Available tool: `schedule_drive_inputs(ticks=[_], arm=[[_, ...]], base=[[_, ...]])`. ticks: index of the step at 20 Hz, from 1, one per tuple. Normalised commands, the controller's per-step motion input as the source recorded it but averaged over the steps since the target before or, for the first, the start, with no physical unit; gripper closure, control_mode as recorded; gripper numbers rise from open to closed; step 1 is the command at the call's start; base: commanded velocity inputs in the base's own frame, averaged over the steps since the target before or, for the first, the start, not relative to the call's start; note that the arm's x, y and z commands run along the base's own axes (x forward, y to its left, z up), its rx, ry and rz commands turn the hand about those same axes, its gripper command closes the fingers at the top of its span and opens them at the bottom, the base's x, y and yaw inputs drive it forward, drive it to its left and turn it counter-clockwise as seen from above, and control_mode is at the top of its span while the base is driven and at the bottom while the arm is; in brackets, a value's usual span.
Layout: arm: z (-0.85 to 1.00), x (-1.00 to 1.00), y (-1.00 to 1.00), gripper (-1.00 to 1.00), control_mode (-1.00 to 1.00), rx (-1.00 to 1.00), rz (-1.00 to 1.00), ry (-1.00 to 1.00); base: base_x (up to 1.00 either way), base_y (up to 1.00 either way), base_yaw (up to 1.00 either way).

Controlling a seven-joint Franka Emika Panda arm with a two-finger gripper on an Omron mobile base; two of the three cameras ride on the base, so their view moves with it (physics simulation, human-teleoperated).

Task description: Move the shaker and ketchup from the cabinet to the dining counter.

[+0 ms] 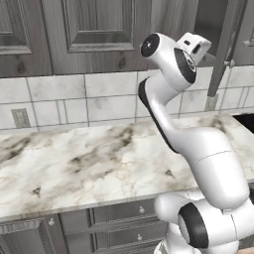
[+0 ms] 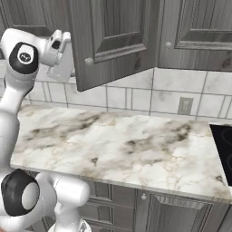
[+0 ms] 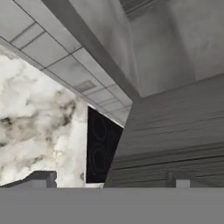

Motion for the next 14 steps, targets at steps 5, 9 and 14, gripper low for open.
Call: schedule_drive_inputs(ticks=[5,9,14], arm=[[-0.02,-0.15,-0.94,-1.00,-1.00,-0.01,-0.48,-0.04],[0.01,-0.62,-1.00,-1.00,-1.00,0.03,-0.20,-0.28],[0.00,-0.55,-0.94,-1.00,-1.00,0.12,-0.07,-0.33]], base=[[0.00,0.00,0.00],[0.00,0.00,0.00],[0.00,0.00,0.00]])
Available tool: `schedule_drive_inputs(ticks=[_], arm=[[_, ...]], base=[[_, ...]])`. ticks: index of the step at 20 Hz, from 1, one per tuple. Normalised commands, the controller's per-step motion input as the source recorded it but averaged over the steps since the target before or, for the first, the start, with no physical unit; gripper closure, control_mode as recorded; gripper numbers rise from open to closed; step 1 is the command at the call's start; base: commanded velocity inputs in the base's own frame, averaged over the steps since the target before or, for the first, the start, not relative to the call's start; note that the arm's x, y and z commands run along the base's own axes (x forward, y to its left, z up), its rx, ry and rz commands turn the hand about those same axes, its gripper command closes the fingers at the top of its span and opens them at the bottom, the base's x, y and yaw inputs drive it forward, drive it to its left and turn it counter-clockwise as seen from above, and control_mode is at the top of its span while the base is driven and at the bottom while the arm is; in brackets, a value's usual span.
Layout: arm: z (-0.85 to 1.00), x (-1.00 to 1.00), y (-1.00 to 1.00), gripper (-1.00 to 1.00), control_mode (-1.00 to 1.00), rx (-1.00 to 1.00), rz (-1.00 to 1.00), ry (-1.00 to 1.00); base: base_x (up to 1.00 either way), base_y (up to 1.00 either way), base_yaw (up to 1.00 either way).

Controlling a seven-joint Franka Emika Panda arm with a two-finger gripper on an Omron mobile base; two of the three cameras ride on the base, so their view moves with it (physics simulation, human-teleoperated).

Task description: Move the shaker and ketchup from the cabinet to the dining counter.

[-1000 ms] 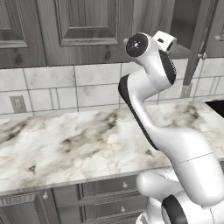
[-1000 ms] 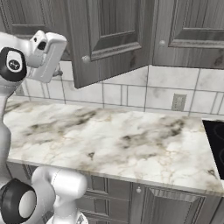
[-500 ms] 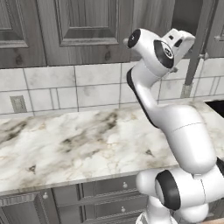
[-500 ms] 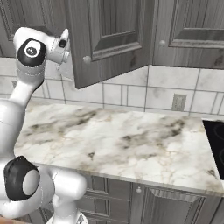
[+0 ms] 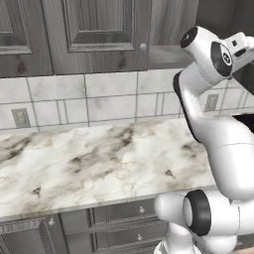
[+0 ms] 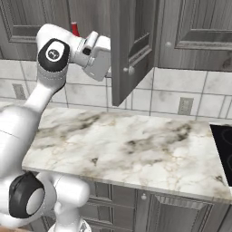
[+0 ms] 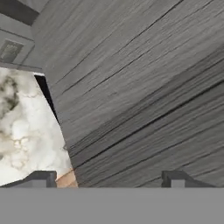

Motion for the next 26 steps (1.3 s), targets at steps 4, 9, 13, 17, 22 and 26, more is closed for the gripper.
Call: schedule_drive_inputs(ticks=[4,9,13,17,22,26], arm=[[-0.03,-0.74,0.07,-1.00,-1.00,0.15,0.04,-0.45],[-0.02,-0.25,1.00,-1.00,-1.00,0.03,0.28,-0.25],[0.00,0.00,1.00,-1.00,-1.00,0.08,0.48,0.00],[0.15,0.07,1.00,-1.00,-1.00,0.10,0.52,0.12],[0.30,0.45,1.00,-1.00,-1.00,0.19,0.52,0.24],[0.10,0.61,0.97,-1.00,-1.00,0.13,0.31,0.12]], base=[[0.00,0.00,0.00],[0.00,0.00,0.00],[0.00,0.00,0.00],[0.00,0.00,0.00],[0.00,0.00,0.00],[0.00,0.00,0.00]])
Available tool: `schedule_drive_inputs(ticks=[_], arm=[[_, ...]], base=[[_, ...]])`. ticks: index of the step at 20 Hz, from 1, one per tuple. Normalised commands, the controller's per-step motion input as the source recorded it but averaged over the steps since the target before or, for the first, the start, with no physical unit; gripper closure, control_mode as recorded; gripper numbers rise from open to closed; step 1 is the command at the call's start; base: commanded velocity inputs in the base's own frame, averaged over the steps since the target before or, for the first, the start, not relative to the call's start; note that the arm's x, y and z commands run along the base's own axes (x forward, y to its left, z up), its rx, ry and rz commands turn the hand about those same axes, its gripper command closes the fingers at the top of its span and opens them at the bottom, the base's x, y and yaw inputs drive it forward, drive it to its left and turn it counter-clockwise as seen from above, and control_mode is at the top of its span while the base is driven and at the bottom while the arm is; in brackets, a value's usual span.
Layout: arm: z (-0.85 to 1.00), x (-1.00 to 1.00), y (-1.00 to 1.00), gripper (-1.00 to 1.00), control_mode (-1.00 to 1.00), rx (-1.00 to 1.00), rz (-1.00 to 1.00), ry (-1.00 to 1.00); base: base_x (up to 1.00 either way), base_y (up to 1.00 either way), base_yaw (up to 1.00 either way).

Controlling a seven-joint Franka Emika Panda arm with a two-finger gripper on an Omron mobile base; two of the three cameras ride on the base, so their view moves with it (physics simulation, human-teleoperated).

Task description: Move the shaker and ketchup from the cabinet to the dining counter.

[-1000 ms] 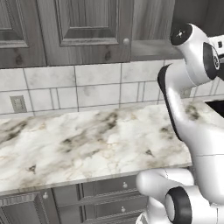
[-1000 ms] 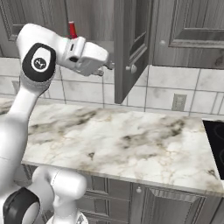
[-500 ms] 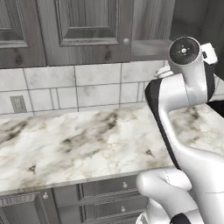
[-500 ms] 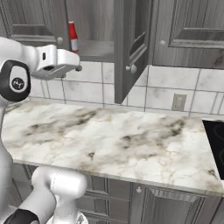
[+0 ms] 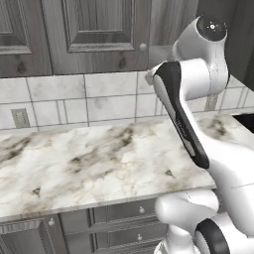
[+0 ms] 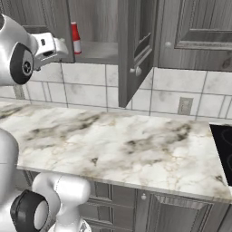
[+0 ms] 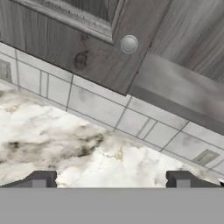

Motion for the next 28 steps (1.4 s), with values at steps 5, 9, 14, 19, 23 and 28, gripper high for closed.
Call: schedule_drive_inputs(ticks=[5,9,14,19,23,28], arm=[[0.03,0.62,0.52,-1.00,-1.00,0.00,-0.15,0.00],[0.08,0.58,0.02,-1.00,-1.00,0.06,-0.08,0.00],[0.11,0.54,0.08,-1.00,-1.00,0.14,0.00,0.00],[0.04,0.73,0.00,-1.00,-1.00,0.03,-0.02,-0.06],[0.06,0.47,0.00,-1.00,-1.00,0.00,-0.06,-0.10],[0.03,0.46,0.15,-1.00,-1.00,0.00,0.00,-0.13]], base=[[0.00,0.00,0.00],[0.00,0.00,0.00],[0.00,0.00,0.00],[0.00,0.00,0.00],[0.00,0.00,0.00],[0.00,0.00,0.00]])
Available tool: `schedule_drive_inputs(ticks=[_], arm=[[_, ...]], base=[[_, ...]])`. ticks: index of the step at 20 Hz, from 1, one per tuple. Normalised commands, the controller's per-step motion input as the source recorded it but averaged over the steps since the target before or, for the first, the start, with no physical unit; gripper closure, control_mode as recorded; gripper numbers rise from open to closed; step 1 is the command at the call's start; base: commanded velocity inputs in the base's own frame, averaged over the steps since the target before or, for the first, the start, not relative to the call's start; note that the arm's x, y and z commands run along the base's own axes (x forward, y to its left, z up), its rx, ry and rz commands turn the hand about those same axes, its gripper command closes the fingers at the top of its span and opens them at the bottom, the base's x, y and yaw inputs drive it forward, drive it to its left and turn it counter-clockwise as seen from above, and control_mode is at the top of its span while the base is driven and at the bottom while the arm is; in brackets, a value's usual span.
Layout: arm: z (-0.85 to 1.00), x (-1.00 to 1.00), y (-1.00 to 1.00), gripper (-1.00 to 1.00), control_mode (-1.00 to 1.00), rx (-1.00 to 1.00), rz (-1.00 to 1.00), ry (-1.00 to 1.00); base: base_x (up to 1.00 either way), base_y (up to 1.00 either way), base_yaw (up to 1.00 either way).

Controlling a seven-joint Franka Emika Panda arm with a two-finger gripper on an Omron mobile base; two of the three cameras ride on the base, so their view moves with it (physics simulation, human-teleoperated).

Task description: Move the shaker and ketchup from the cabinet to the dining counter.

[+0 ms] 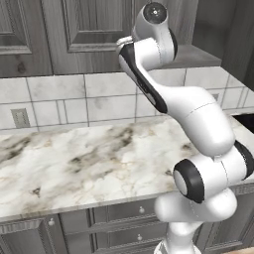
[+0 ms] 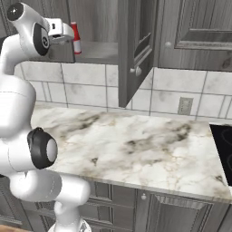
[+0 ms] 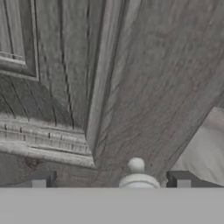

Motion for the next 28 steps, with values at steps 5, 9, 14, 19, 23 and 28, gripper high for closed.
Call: schedule_drive_inputs(ticks=[5,9,14,19,23,28], arm=[[0.00,0.54,0.00,-1.00,-1.00,0.00,0.00,-0.03],[0.00,0.55,-0.02,-1.00,-1.00,0.00,-0.03,0.00],[0.00,0.13,-0.26,1.00,-1.00,0.01,-0.06,0.00],[-0.06,0.00,-0.38,1.00,-1.00,0.03,-0.06,0.00],[-0.10,0.00,-0.38,1.00,-1.00,0.05,-0.05,0.00],[-0.03,-0.49,-0.04,1.00,-1.00,0.05,0.00,-0.02]], base=[[0.00,0.00,0.00],[0.00,0.00,0.00],[0.00,0.00,0.00],[0.00,0.00,0.00],[0.00,0.00,0.00],[0.00,0.00,0.00]])
